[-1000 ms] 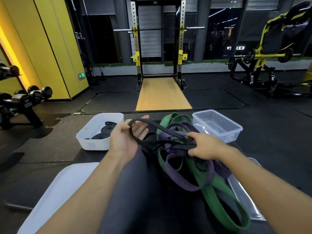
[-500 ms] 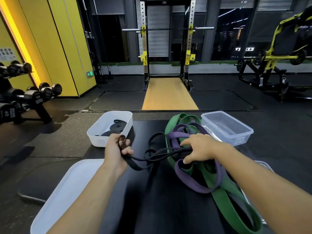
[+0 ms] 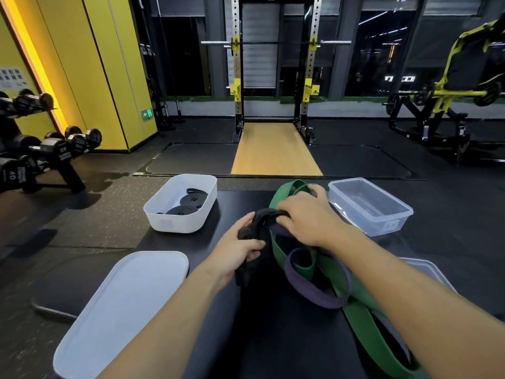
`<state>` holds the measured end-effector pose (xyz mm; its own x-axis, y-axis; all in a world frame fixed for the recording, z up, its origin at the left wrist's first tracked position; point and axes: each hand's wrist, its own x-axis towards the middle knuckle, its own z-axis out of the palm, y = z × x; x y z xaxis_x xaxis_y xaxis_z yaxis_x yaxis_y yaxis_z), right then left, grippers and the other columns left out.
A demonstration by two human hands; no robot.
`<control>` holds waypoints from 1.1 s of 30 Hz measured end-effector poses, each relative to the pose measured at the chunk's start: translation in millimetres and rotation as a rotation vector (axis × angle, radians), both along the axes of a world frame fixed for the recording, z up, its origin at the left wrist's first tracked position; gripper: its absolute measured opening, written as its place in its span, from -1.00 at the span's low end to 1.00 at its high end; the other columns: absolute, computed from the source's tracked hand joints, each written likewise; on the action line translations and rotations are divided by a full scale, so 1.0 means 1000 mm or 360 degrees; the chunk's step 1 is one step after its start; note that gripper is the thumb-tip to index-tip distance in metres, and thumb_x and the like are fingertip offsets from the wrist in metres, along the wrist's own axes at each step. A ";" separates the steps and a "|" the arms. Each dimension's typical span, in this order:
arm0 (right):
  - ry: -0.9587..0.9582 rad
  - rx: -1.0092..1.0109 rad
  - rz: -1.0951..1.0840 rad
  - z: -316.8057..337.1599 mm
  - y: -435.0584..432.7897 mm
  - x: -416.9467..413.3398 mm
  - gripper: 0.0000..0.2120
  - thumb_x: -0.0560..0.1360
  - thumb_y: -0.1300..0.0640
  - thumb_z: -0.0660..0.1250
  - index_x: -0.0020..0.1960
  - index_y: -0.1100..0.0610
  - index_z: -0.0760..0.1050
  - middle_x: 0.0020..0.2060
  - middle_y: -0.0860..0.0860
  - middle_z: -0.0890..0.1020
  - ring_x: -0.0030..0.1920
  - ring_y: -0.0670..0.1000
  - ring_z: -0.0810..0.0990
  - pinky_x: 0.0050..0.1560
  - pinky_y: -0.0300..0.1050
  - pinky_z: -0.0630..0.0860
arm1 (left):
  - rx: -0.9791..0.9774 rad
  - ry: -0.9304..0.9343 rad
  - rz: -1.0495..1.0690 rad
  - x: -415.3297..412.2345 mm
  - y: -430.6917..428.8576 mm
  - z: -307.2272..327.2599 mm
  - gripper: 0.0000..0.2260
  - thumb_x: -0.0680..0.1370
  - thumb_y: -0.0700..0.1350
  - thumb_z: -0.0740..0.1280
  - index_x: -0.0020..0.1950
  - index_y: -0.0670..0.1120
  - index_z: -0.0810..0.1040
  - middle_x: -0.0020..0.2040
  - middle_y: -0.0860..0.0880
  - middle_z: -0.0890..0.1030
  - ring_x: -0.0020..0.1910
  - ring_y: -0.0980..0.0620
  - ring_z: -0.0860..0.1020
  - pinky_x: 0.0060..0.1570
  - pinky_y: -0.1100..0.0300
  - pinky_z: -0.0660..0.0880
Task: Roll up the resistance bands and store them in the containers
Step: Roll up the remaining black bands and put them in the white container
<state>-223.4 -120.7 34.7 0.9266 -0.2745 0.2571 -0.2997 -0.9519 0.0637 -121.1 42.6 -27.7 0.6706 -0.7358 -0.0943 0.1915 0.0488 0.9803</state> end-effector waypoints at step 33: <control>0.0699 0.0585 -0.0012 -0.073 0.008 0.003 -0.83 0.61 -0.03 0.22 0.11 -0.05 0.55 0.24 -0.03 0.59 0.30 0.16 0.50 0.14 0.00 0.39 | -0.0298 0.0941 0.0428 0.054 0.016 0.030 -0.78 0.60 0.12 0.38 -0.07 -0.02 0.63 -0.05 -0.03 0.66 -0.48 0.17 0.23 -0.50 0.39 0.26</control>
<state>-220.3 -112.7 -37.8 0.9226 -0.2801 -0.2650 -0.3267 -0.9330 -0.1512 -67.1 58.2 1.9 0.7074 -0.5903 -0.3887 0.6504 0.3284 0.6849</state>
